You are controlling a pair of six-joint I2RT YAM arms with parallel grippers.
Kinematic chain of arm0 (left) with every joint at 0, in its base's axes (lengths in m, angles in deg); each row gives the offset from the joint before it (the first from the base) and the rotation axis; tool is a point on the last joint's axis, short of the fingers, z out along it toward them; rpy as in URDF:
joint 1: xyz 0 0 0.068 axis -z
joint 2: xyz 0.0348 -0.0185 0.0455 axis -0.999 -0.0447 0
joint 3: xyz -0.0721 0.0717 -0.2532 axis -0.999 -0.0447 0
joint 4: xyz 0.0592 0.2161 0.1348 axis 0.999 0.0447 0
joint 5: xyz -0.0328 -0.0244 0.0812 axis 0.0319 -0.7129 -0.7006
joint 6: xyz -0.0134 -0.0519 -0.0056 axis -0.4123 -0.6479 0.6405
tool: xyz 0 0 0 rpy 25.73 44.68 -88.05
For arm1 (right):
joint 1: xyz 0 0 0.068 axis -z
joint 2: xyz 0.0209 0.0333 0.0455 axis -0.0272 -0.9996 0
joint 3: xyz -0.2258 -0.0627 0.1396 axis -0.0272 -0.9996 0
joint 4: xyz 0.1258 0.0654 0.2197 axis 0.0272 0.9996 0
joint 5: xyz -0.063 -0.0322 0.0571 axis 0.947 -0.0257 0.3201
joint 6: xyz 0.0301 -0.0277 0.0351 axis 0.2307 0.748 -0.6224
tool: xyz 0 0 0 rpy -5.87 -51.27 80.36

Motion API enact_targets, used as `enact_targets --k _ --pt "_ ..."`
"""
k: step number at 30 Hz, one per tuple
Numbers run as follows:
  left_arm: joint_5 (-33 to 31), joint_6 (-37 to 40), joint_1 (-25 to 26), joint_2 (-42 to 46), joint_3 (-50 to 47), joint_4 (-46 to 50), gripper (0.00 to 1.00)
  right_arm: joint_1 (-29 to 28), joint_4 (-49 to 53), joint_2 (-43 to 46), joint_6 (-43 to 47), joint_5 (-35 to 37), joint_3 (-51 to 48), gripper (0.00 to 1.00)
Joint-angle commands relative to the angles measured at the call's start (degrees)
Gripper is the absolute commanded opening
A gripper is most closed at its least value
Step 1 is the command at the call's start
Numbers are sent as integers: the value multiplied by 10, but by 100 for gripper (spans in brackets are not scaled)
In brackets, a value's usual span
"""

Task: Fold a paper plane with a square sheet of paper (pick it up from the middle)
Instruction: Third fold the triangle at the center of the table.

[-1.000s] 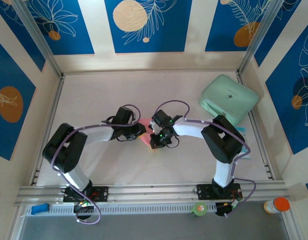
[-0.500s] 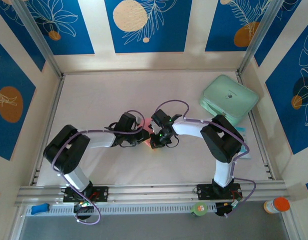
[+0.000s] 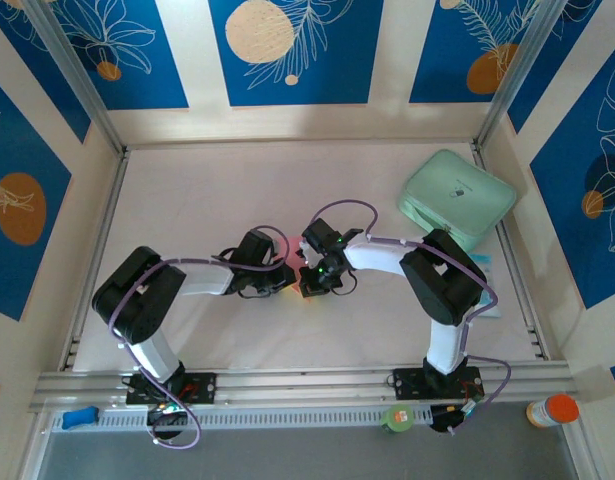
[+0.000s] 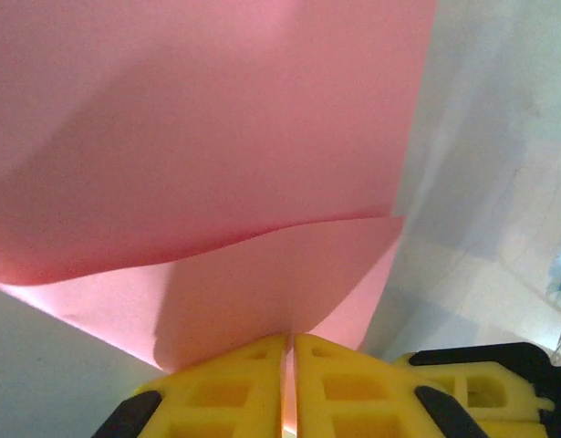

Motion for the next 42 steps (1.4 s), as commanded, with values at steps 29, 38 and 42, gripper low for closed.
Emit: enact_targets --k 29,38,42 --pt "-20 148 -156 25 110 196 15 21 13 -6 17 30 -44 1" --pt "-4 80 -149 135 79 175 31 28 -70 87 -55 -4 11 22" --pt "-6 43 -141 158 41 153 42 28 -86 89 -85 24 6 24"
